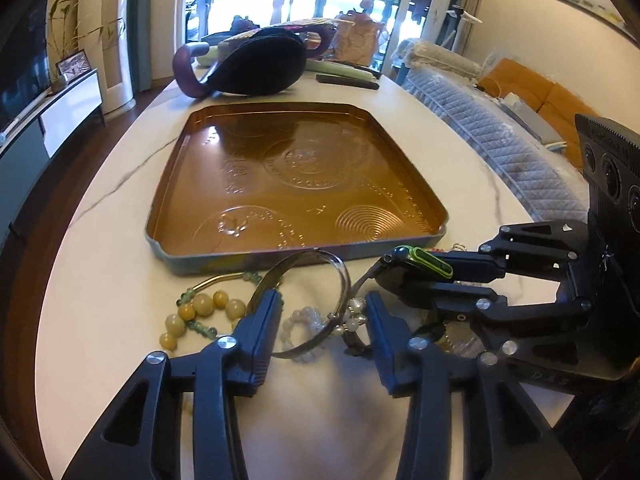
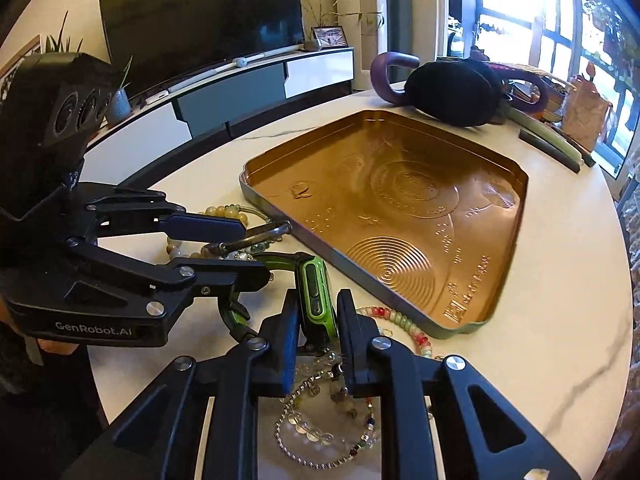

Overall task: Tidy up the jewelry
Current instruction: 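Lift the watch with the right tool while the left tool lifts the silver bangle, then carry the watch over the tray with right tool while left tool lowers bangle in, then open both tools and withdraw them from the copper tray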

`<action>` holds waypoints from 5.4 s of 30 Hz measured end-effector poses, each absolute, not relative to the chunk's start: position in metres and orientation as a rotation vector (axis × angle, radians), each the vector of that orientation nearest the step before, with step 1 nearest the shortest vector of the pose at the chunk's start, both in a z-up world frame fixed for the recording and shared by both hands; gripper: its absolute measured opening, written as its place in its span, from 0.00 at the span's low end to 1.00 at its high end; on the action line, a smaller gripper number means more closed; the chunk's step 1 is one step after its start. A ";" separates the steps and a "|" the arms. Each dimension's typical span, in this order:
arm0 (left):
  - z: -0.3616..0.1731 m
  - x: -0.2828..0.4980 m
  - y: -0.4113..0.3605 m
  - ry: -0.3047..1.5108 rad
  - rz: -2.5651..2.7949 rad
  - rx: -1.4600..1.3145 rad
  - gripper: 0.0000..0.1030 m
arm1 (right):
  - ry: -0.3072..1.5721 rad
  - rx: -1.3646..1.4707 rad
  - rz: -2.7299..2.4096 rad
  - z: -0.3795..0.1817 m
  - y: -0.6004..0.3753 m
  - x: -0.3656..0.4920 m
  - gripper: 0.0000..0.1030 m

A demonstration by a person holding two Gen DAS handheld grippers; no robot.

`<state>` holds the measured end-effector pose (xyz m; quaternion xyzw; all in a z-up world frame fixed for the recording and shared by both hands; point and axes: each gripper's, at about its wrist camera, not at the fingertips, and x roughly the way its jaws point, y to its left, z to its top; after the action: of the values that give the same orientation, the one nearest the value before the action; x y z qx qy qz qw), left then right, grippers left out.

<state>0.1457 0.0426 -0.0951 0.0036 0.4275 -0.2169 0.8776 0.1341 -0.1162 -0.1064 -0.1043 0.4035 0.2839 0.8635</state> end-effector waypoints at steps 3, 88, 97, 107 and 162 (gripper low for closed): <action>-0.092 0.148 0.042 0.879 -0.449 0.015 0.60 | 0.856 -0.193 0.584 -0.105 -0.124 0.136 0.16; 0.048 0.166 0.044 0.556 -0.257 -0.203 0.62 | 0.566 -0.047 0.388 0.046 -0.156 0.169 0.13; -0.003 0.200 0.039 0.613 -0.172 -0.117 0.62 | 0.631 -0.090 0.326 -0.006 -0.151 0.199 0.13; -0.068 0.233 0.035 0.744 -0.160 -0.059 0.62 | 0.724 -0.101 0.347 -0.063 -0.151 0.226 0.13; -0.090 0.106 0.043 0.800 -0.271 -0.028 0.84 | 0.796 0.000 0.439 -0.056 -0.188 0.116 0.48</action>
<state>0.1059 0.0428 -0.0902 -0.0135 0.3882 -0.1317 0.9120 0.1161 -0.1877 -0.0557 0.0000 0.3846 0.2122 0.8984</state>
